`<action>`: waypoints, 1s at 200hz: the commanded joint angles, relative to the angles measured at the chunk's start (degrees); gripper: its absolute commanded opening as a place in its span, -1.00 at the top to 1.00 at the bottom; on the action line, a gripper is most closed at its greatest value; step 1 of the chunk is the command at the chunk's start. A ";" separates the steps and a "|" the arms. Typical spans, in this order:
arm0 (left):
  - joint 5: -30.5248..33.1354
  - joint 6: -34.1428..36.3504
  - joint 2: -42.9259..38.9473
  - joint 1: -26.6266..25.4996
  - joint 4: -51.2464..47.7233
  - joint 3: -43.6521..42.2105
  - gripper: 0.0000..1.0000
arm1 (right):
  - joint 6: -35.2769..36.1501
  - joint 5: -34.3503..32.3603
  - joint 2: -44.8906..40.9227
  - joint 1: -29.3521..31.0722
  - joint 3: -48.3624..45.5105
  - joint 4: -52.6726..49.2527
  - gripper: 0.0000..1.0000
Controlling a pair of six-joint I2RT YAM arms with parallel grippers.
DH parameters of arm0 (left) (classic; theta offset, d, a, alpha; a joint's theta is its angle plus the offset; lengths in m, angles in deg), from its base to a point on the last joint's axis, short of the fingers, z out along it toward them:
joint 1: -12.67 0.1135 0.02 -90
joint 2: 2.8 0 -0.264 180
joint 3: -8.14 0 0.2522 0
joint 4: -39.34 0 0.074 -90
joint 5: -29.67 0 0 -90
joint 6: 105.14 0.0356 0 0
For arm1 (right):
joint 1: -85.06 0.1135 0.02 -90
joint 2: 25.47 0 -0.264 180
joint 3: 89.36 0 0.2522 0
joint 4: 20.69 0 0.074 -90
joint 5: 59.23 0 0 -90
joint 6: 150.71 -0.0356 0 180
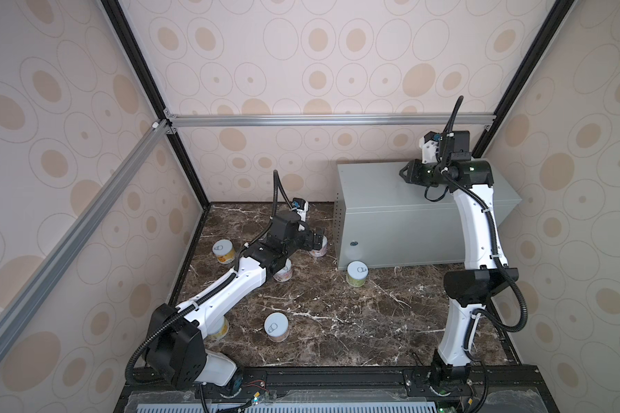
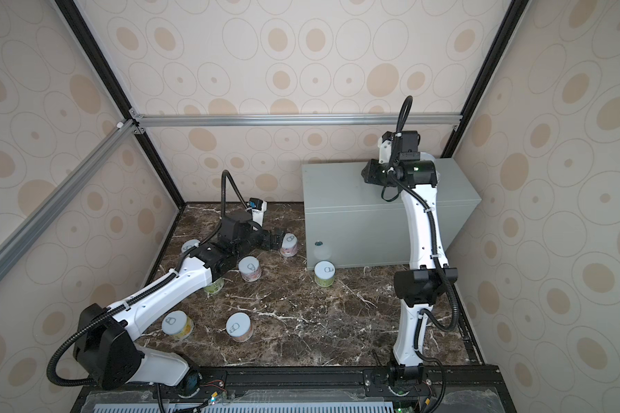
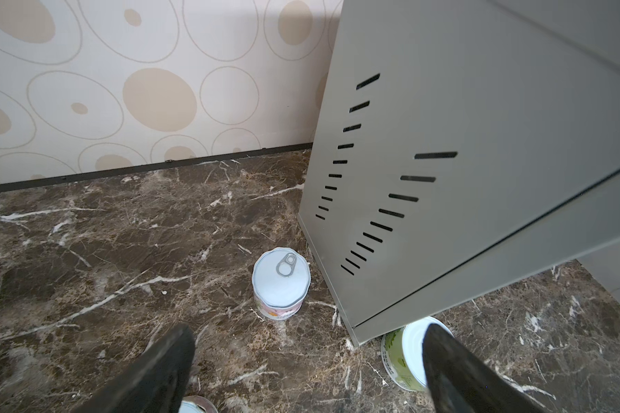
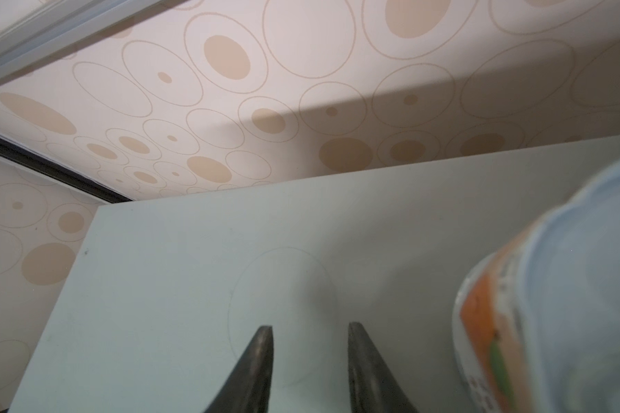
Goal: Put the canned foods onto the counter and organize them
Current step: 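Open the right gripper and draw it back from the cabinet top, then lower the right gripper onto the white-lidded can nearest the robot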
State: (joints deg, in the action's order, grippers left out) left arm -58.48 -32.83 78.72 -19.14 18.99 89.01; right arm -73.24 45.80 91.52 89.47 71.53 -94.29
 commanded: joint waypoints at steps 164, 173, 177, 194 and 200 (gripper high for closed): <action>8.85 -5.22 -21.01 5.29 -10.23 -7.98 -0.98 | 6.28 -4.45 -30.74 27.89 -40.58 16.39 -0.81; 8.03 -6.27 -21.92 6.30 -10.28 -9.45 -0.98 | 6.29 -4.72 -32.12 29.86 -43.98 18.15 -0.83; 7.65 -6.78 -22.17 6.72 -10.27 -10.12 -0.98 | 6.23 -4.67 -32.66 30.58 -45.44 18.94 -0.84; 6.27 -8.91 -23.14 8.28 -10.21 -12.70 -0.99 | 6.50 -4.50 -34.62 34.12 -50.86 21.64 -0.87; 5.77 -9.61 -23.39 8.81 -10.07 -13.57 -0.98 | 6.34 -4.95 -35.26 35.31 -52.89 23.02 -0.88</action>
State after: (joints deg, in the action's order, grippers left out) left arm -51.31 -38.19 56.62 -12.23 10.42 77.91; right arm -67.47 42.12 59.31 121.05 24.39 -77.74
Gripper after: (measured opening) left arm 0.992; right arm 0.930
